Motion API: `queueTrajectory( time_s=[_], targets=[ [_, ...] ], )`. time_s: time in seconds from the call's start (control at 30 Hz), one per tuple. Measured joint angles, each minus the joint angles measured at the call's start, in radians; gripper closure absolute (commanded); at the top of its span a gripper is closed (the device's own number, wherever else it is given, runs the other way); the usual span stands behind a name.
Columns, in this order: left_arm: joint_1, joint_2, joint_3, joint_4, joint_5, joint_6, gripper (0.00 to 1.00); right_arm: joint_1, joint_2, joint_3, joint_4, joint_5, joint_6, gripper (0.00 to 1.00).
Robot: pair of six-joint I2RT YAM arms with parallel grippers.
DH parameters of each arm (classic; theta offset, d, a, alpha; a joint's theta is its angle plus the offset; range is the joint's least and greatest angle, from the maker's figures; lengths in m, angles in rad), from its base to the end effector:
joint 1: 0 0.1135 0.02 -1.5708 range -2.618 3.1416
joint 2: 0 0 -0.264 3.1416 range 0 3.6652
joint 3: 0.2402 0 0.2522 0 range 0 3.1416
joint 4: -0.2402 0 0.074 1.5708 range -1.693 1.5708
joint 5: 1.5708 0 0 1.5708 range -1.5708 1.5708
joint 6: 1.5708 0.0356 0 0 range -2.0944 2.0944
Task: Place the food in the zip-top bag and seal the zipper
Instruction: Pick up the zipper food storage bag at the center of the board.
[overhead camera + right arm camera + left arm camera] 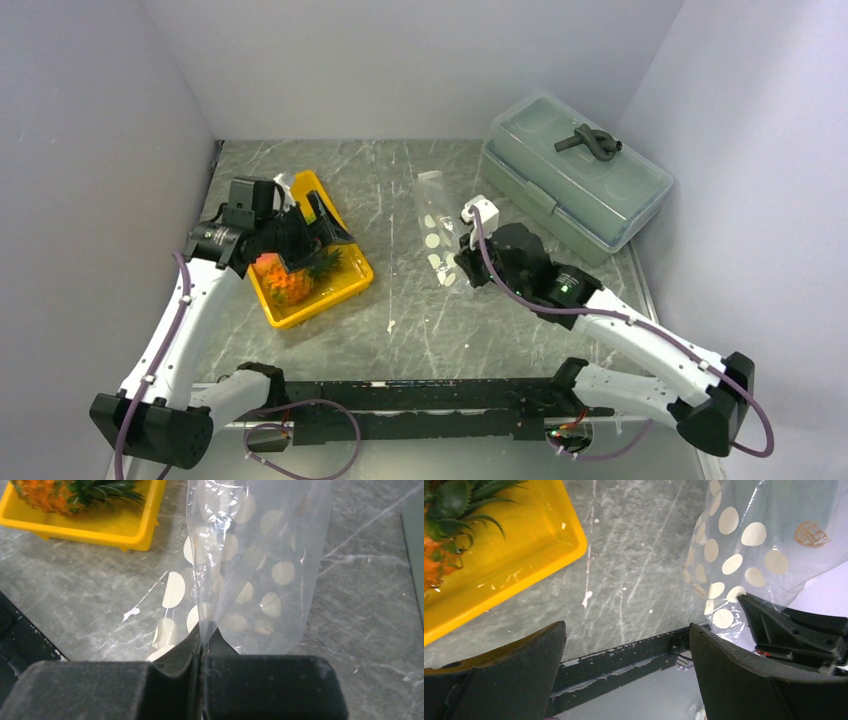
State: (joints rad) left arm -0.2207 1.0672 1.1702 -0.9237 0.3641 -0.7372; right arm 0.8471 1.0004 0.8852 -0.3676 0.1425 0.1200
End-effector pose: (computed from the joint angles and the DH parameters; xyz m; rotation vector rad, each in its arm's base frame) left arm 0.1955 -0.0569 0.3511 -0.4636 2.4651 -0.8626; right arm 0.1524 0.1648 0.3164 -0.6548 1.9734 0.4529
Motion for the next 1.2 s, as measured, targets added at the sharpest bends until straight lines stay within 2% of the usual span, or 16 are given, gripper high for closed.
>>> queueTrajectory(
  time_s=[0.4, 0.63, 0.93, 1.2],
  targets=[
    [0.056, 0.068, 0.097, 0.03, 0.189, -0.046, 0.01, 0.001, -0.27, -0.181, 0.062, -0.167, -0.208, 1.0],
    [0.068, 0.088, 0.132, 0.039, 0.265, -0.047, 0.02, 0.001, -0.32, -0.224, 0.063, -0.281, -0.344, 1.0],
    [0.073, 0.091, 0.044, 0.106, 0.36, -0.103, 0.02, 0.001, -0.372, -0.23, 0.063, -0.411, -0.466, 1.0],
    [0.081, 0.118, 0.048, 0.171, 0.451, -0.169, 0.02, 0.001, -0.395, -0.23, 0.054, -0.483, -0.532, 1.0]
  ],
)
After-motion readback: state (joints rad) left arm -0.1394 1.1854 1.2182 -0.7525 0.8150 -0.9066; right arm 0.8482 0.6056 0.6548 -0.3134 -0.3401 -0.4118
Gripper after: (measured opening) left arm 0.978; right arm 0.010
